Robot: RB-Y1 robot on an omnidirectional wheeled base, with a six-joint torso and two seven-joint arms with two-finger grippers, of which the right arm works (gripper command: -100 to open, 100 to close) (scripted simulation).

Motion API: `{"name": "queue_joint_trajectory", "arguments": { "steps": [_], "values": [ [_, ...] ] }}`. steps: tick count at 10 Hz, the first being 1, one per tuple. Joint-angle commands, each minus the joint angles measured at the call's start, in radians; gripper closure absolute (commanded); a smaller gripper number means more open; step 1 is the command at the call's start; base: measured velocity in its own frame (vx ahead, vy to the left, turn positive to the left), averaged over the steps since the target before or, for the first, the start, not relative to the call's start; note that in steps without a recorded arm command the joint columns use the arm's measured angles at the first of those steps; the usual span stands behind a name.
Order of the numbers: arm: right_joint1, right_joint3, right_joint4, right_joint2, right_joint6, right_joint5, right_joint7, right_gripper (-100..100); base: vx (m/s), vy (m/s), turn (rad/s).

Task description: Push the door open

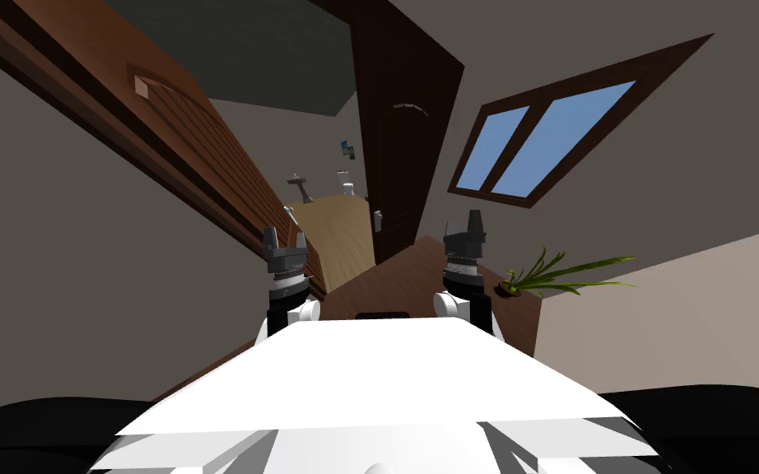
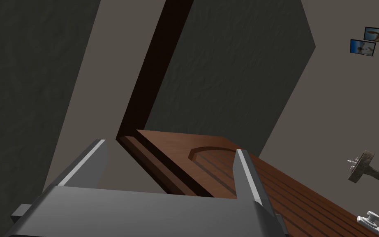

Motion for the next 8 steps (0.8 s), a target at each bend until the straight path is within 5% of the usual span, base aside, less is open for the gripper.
{"name": "queue_joint_trajectory", "arguments": {
  "steps": [1,7,8],
  "values": [
    [-0.027,0.002,0.047,-0.009,-0.001,0.001,-0.005,-100,0.097,-0.016,0.036],
    [-0.137,0.012,0.219,-0.035,-0.005,0.003,-0.024,-100,0.054,-0.041,0.052],
    [-0.137,0.012,0.237,-0.035,-0.005,0.003,-0.024,-100,0.05,-0.04,0.024]
  ]
}}
